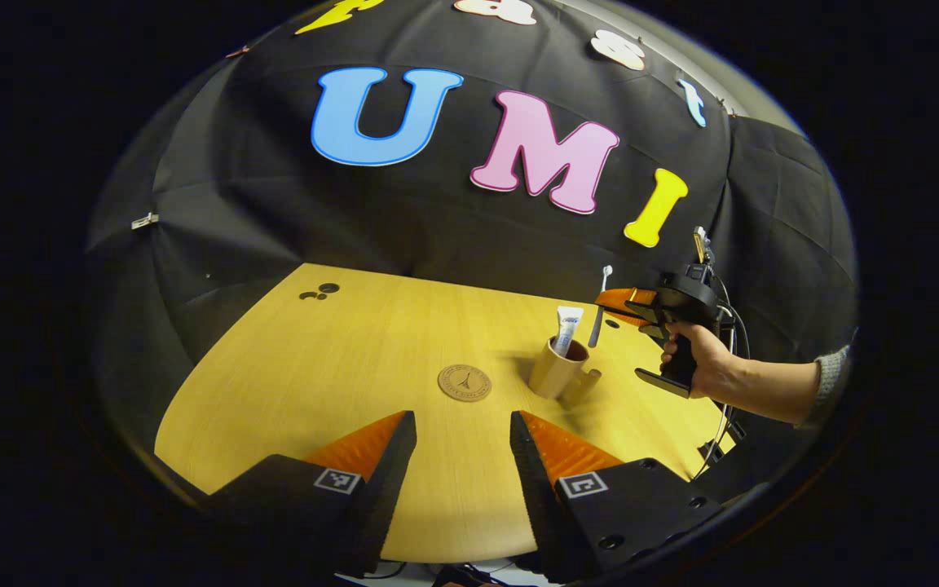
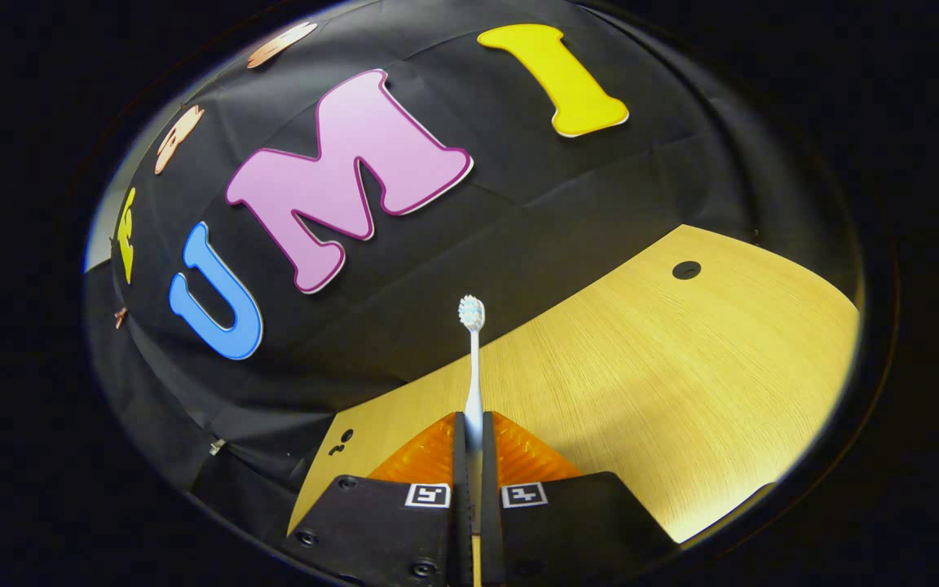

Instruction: Put the toothbrush and toothpaste on the desktop into the cup, then pick up the cup and place it on the coaster on the desktop.

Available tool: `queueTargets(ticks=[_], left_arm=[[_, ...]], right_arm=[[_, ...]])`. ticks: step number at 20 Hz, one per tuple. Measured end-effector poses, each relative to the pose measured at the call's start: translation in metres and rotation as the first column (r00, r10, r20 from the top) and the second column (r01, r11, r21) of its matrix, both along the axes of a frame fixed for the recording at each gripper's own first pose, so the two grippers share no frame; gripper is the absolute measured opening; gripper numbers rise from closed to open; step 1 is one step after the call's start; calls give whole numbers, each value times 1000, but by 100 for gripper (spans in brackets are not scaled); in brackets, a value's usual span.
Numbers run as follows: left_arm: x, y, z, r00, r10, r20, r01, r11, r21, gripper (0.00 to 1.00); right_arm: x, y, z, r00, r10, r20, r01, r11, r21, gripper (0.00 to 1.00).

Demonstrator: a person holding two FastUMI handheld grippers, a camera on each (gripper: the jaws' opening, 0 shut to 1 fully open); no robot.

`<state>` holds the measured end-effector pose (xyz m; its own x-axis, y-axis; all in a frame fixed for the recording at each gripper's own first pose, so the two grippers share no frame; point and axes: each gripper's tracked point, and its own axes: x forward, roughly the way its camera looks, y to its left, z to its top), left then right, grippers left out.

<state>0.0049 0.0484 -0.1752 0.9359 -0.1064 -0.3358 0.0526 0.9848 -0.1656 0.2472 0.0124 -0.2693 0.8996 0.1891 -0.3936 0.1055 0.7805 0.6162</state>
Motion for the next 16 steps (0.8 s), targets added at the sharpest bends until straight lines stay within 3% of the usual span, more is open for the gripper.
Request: queueTargets(ticks=[6,16], left_arm=[[-36,22,-15,996,80,-41,-79,997,26,73],[-52,36,-17,986,157,-48,-159,987,-28,73]], right_arm=[[10,3,-25,999,33,16,-32,997,-66,8],[-9,27,-42,994,113,-14,-114,981,-158,11]])
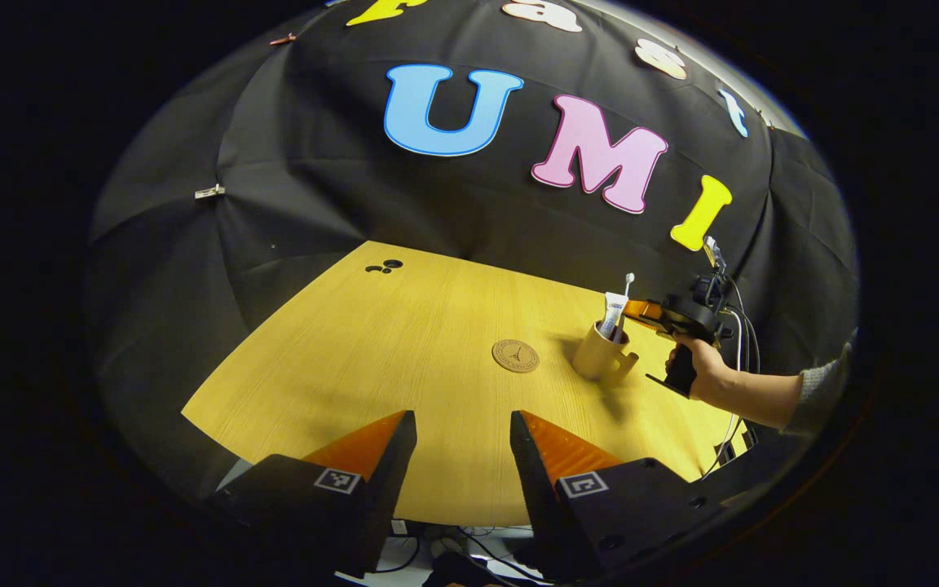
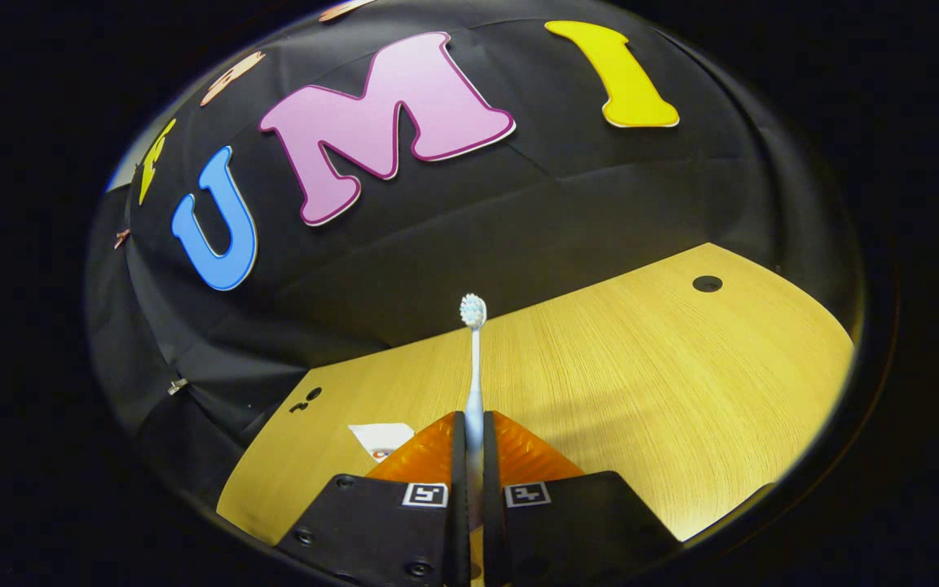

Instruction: Put the toothbrush and toothpaste on the desktop into the cup, then pick up the cup and place it on the coaster on the desktop.

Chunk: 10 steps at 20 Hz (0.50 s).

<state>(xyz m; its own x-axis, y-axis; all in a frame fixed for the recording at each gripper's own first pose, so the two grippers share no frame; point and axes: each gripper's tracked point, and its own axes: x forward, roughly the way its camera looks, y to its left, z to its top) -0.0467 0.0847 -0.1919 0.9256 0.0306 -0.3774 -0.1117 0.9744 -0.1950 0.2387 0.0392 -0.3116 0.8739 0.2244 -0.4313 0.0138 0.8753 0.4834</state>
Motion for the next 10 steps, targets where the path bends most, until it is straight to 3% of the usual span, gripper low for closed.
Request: queueTargets(ticks=[2,3,4,5,8,9,10], left_arm=[[-1,0,-2,1000,-1,-2,1,1000,-3,73],[-1,-2,-3,1000,-4,-3,4,1000,-7,73],[0,-3,-3,1000,-7,-3,7,1000,-12,73],[1,-5,-5,1000,-12,-3,12,1000,-18,73],[6,-10,-6,999,-35,11,35,999,-14,73],[9,-12,-8,999,-42,17,42,999,-16,73],[11,-13,-9,999,-48,23,48,999,-20,73]], right_arm=[[-6,3,2,1000,15,-5,-15,1000,13,17],[-10,3,1,1000,20,-12,-20,1000,17,26],[-14,4,2,999,26,-22,-26,1000,15,19],[-20,2,2,999,30,-33,-30,1000,1,29],[-38,-1,22,998,58,-31,-58,998,0,29],[-48,1,28,996,82,-38,-81,997,4,19],[-60,1,31,992,107,-61,-108,994,-10,29]])
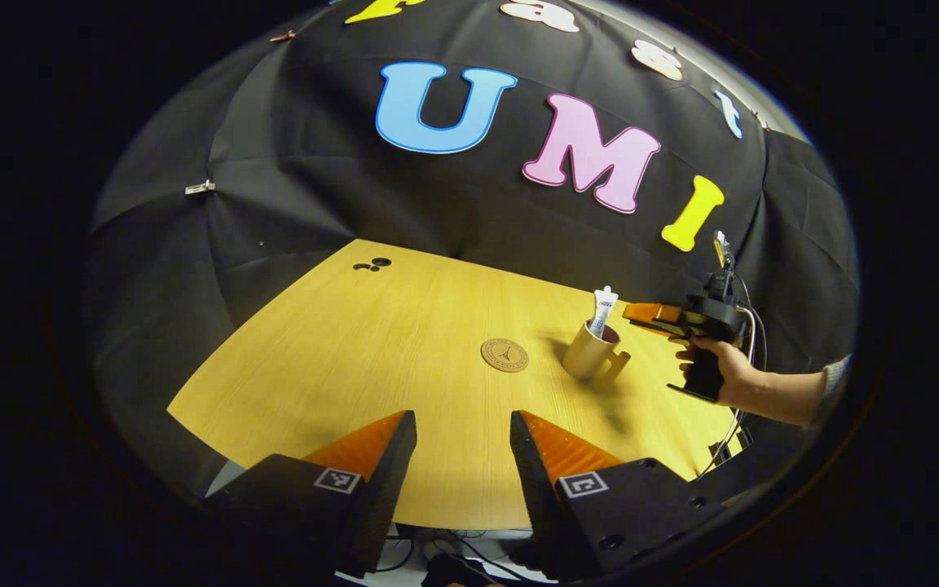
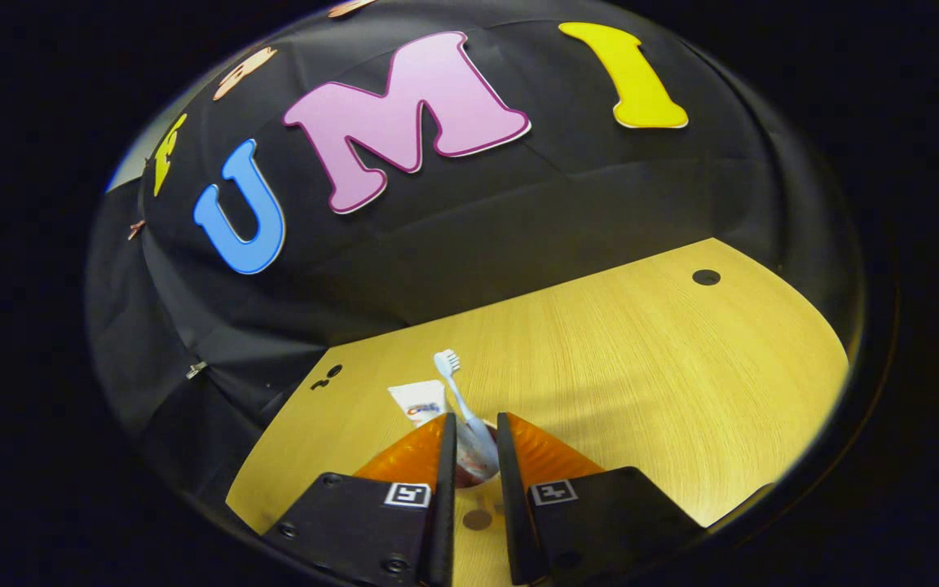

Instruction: Put the toothbrush and toothpaste on the desktop into the cup, then pick up the cup and place it on the coaster on the desktop.

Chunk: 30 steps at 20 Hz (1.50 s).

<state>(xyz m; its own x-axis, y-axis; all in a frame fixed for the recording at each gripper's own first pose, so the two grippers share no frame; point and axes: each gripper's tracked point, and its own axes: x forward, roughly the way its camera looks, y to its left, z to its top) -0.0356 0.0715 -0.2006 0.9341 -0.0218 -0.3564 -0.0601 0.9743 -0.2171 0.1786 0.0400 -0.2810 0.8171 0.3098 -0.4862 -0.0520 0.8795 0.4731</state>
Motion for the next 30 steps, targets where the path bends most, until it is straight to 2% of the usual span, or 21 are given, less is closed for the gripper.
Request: queueTargets(ticks=[1,2,3,4,5,6,7,8,10,11,13,14,15,16,17,18,19,23,24,30], left_arm=[[1,-1,-1,1000,-8,8,8,1000,-4,73],[2,-2,0,1000,-16,16,16,1000,-4,73],[3,-1,0,999,-23,22,23,1000,0,73],[3,-1,0,999,-30,26,30,1000,7,73],[2,1,0,999,-35,31,35,999,13,73],[1,3,1,999,-38,33,38,999,17,74],[0,6,0,999,-40,34,39,999,21,73],[-1,9,-1,999,-39,33,38,999,24,73],[-5,15,-2,999,-37,31,36,999,33,74],[-6,19,-3,999,-32,31,31,999,40,73],[-8,25,-2,999,-23,32,21,999,45,73],[-10,29,-2,999,-16,34,15,999,43,73],[-12,32,-3,999,-10,36,9,999,40,73],[-14,35,-4,999,-2,34,1,999,36,73],[-17,38,-5,999,5,33,-6,999,31,73],[-19,41,-4,999,13,34,-14,1000,28,73],[-21,45,-5,999,21,34,-22,999,25,73],[-29,63,-6,998,63,21,-64,997,34,73],[-32,67,-6,997,73,18,-73,997,35,73],[-48,84,-14,990,141,-7,-141,990,24,73]], right_arm=[[-10,0,0,999,28,-19,-28,999,-23,40],[-20,-3,1,998,48,-43,-50,997,-59,41],[-31,-5,0,995,69,-76,-77,992,-98,36],[-39,-8,-4,990,81,-113,-96,987,-130,48],[-47,-10,-7,986,91,-140,-114,980,-163,54],[-52,-12,-9,981,99,-168,-131,972,-197,54],[-58,-13,-12,974,108,-201,-152,964,-218,43],[-63,-10,-16,964,122,-237,-177,958,-224,64],[-69,-4,-26,937,142,-318,-225,944,-241,46],[-70,-5,-30,927,140,-347,-241,933,-267,57],[-73,0,-42,893,151,-424,-293,911,-291,57],[-75,4,-48,873,162,-461,-321,901,-292,47],[-74,7,-56,854,169,-493,-351,885,-305,57],[-71,5,-62,845,162,-509,-367,868,-334,47],[-69,6,-68,836,156,-526,-380,857,-348,47],[-69,10,-74,820,154,-551,-391,854,-343,55],[-68,16,-82,803,157,-575,-401,856,-327,54],[-58,21,-105,767,143,-625,-436,831,-345,53],[-54,21,-108,763,141,-631,-442,826,-350,55],[-43,26,-131,718,132,-683,-492,791,-364,55]])
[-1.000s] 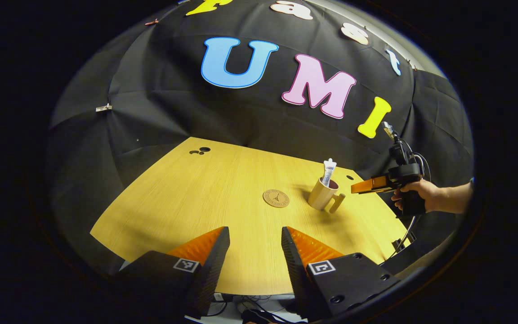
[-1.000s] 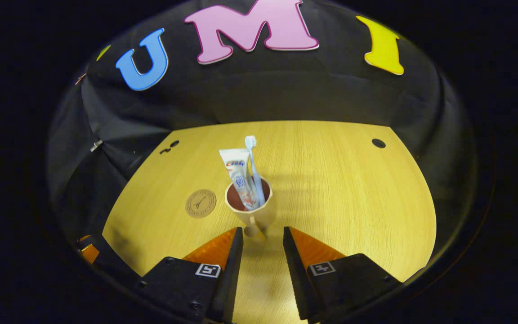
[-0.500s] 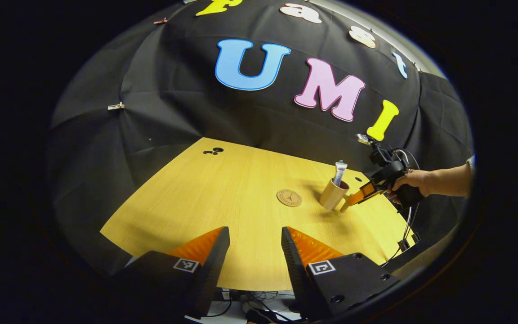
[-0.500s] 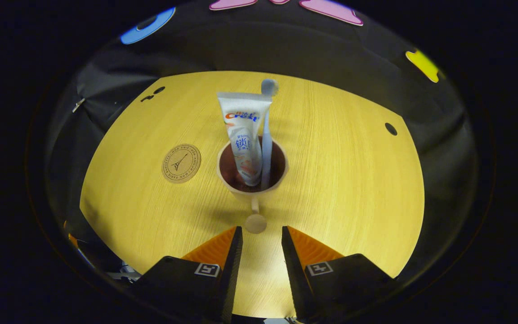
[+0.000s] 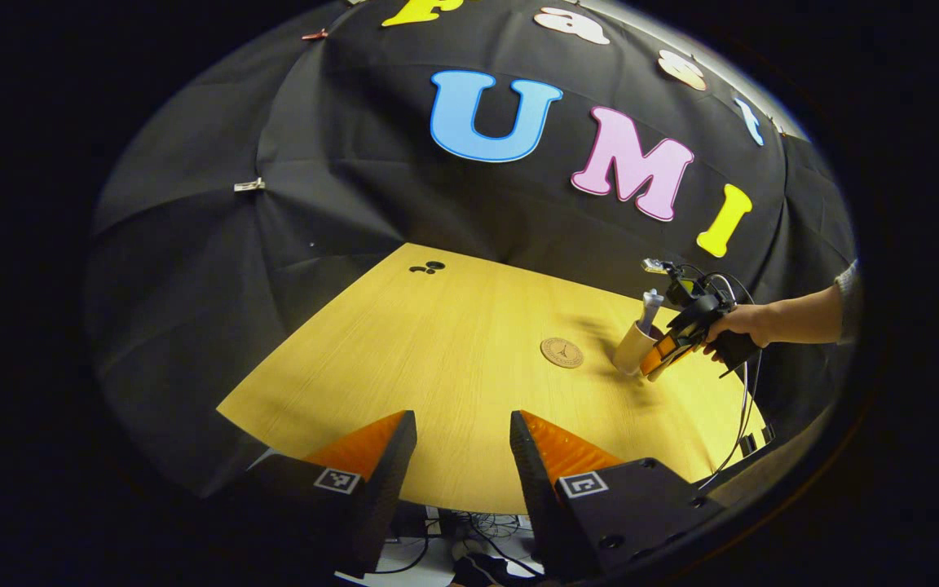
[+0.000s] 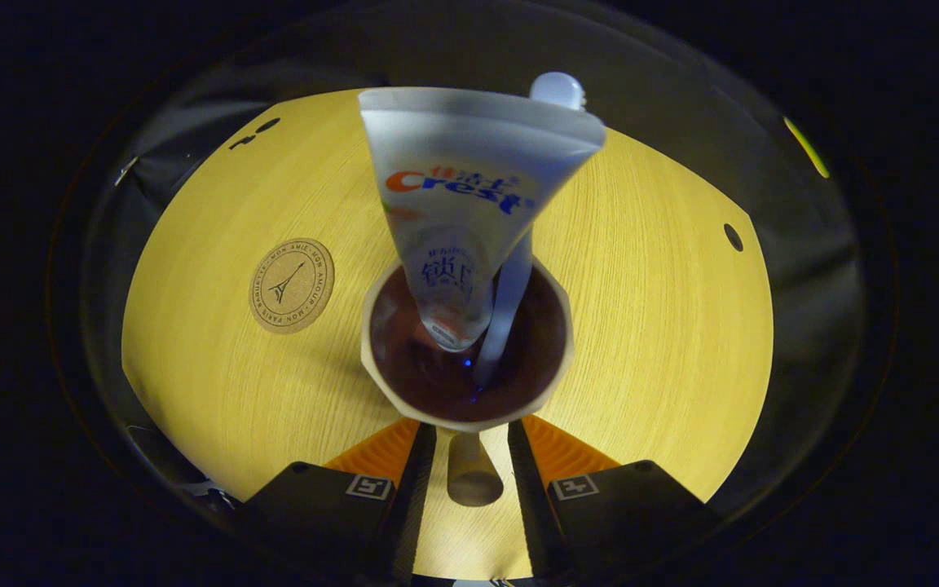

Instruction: Put the toothbrush and toothpaste on the desktop into the cup, then pick up the cup and place it on the coaster on the desktop.

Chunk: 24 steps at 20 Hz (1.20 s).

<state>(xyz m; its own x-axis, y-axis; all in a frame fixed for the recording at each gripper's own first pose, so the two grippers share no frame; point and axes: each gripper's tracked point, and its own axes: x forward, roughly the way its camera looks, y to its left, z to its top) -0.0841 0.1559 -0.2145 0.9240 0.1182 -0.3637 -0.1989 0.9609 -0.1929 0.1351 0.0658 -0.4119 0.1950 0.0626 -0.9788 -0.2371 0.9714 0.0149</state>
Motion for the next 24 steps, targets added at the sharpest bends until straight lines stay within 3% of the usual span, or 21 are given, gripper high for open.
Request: queueTargets(ticks=[3,4,5,8,17,22,23,24], left_arm=[[-5,2,-5,1000,21,-11,-21,1000,-13,73],[-5,2,-6,1000,24,-13,-24,1000,-16,73],[-6,1,-8,1000,26,-15,-26,999,-19,73],[-5,2,-8,999,29,-17,-29,999,-22,73],[-4,3,-8,1000,27,-4,-27,999,-21,73],[-6,4,-7,999,42,3,-42,999,-25,73],[-8,5,-7,999,50,4,-49,998,-24,73],[-12,7,-6,998,59,6,-58,998,-25,74]], right_arm=[[2,-1,-4,1000,5,-19,-5,1000,-29,54],[2,-3,-6,999,5,-31,-7,999,-42,50],[1,-2,-3,999,3,-41,-5,999,-43,40],[3,-2,-1,999,-19,-35,17,999,-36,29],[0,8,9,1000,23,-10,-23,1000,-16,29],[9,42,28,997,69,20,-69,997,25,29],[11,54,29,996,84,25,-84,996,36,24],[14,65,32,994,100,32,-101,994,46,29]])
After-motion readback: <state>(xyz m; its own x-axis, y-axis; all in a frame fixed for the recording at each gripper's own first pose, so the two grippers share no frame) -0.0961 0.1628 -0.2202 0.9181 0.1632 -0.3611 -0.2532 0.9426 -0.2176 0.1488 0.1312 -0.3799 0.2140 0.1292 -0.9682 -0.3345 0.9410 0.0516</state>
